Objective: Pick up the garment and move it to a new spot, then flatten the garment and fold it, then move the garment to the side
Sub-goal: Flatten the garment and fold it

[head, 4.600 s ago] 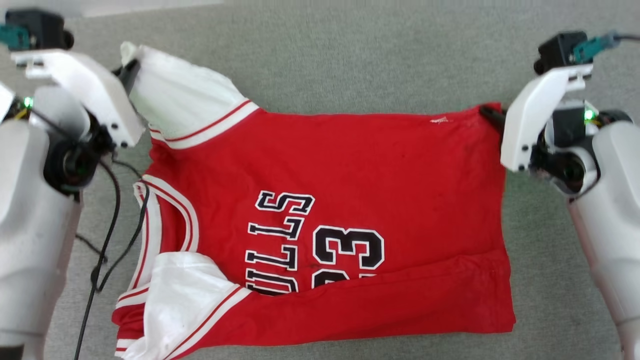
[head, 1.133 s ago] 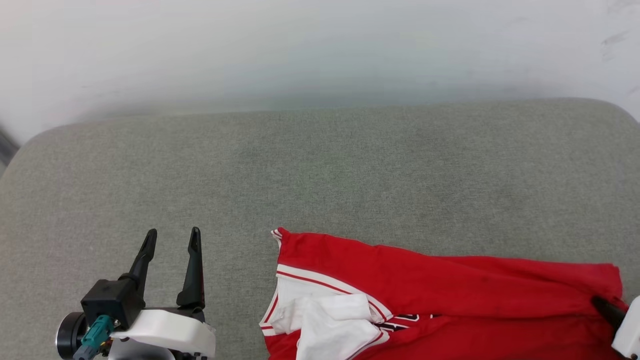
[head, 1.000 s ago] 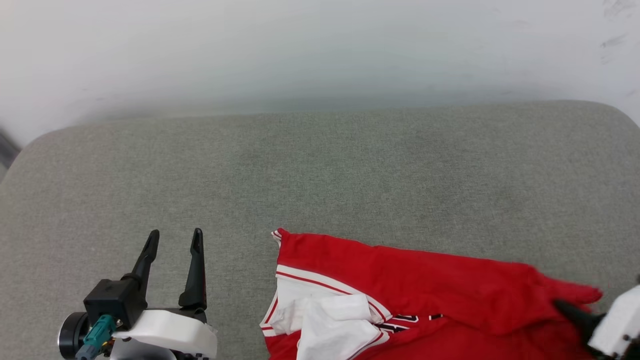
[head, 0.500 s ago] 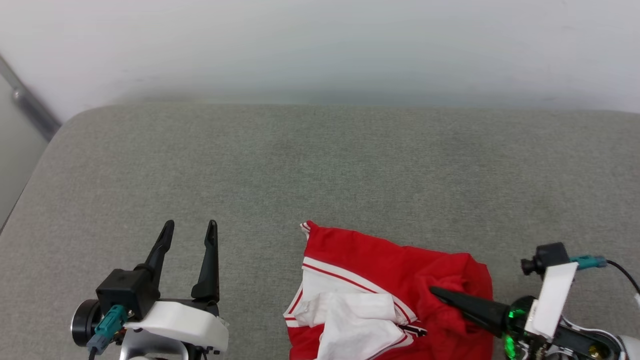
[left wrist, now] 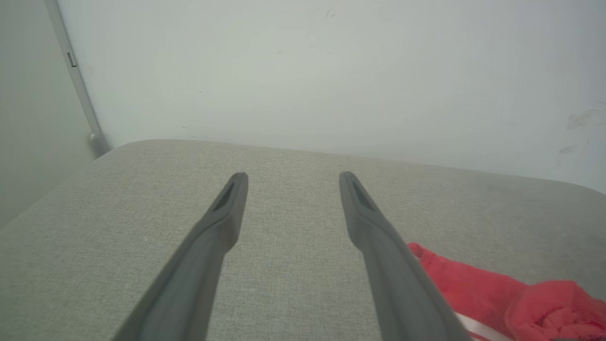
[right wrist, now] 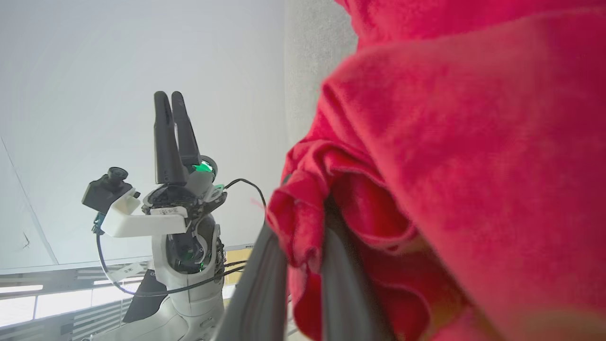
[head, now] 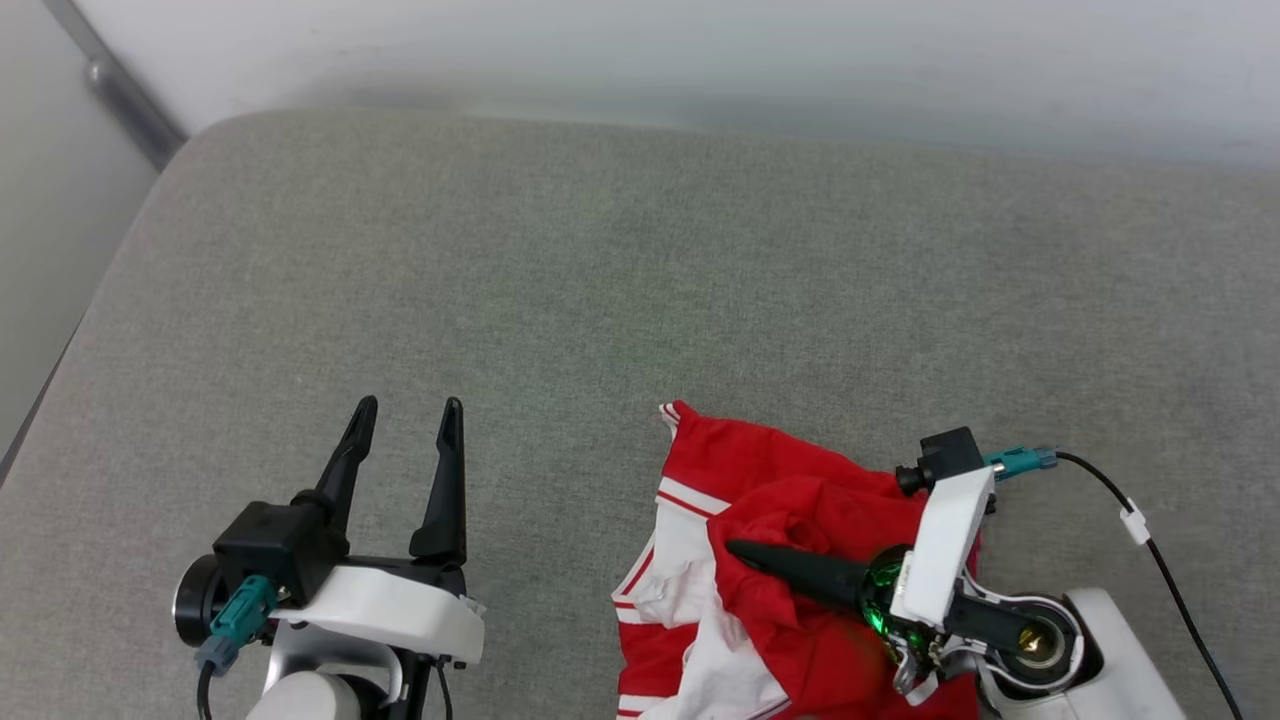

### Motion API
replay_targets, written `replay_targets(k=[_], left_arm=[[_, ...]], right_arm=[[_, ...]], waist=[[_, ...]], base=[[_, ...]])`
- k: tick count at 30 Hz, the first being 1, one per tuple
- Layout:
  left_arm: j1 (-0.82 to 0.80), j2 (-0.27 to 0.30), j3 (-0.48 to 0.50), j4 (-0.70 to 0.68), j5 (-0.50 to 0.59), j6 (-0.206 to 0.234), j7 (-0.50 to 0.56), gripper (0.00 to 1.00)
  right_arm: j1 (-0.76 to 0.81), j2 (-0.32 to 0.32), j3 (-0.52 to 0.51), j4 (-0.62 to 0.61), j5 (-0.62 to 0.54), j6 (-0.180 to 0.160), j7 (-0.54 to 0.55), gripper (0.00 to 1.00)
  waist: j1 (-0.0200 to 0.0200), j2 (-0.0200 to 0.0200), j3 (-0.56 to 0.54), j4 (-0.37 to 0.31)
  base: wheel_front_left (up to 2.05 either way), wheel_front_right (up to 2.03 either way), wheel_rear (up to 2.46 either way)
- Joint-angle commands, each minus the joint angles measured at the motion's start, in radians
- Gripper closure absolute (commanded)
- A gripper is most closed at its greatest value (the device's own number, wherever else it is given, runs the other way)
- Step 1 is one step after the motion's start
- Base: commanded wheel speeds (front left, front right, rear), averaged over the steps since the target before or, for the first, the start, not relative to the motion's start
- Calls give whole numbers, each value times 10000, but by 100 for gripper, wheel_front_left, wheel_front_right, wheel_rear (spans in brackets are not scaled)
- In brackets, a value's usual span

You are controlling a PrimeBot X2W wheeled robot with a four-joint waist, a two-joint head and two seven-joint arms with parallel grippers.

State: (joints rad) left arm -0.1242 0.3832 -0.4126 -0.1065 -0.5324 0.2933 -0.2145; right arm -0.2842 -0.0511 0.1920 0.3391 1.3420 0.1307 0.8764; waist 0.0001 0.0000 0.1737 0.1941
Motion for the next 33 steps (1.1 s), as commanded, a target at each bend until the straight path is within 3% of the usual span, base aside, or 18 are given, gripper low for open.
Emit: replay_targets(k=[1, 2, 3, 10, 19, 21, 26, 33], left_arm=[[-125, -44, 0, 42, -28, -46, -70, 0], [-160, -66, -13, 103, -36, -75, -94, 0], [-192, -85, -16, 144, -38, -107, -115, 0], [-342, -121, -58, 431, -49, -234, -200, 0], [-207, -18, -63, 577, -66, -236, -177, 0], [-97, 18, -76, 571, -59, -176, -150, 0], [11, 73, -53, 519, -20, -54, -128, 0], [256, 145, 116, 556, -29, 132, -216, 0]], right_arm=[[-226, 7, 97, 124, -92, -1, -233, 82], [-272, 9, 252, 234, -169, -1, -366, 55], [-315, 9, 397, 328, -251, -1, -482, 0], [-712, -157, 1308, 10, -806, -1, -1025, 0], [-1163, -1487, 3276, -1256, -3587, -3, -1950, 0], [-1330, -2046, 3741, -1550, -4832, -1, -2417, 0], [-1233, -2541, 3330, -1689, -6381, -3, -3338, 0], [-223, -2584, 1050, -2002, -8556, -3, -4766, 0]], waist=[[-1, 0, 179, 67], [-1, 0, 215, 61], [-1, 0, 250, 48], [-1, 0, 178, -224], [-1, 0, -223, -660], [-1, 0, -381, -837], [-1, 0, -541, -1074], [-1, 0, -764, -1587]], base=[[0, 0, 0], [0, 0, 0], [0, 0, 0], [0, 0, 0], [0, 0, 0], [0, 0, 0], [0, 0, 0], [0, 0, 0]])
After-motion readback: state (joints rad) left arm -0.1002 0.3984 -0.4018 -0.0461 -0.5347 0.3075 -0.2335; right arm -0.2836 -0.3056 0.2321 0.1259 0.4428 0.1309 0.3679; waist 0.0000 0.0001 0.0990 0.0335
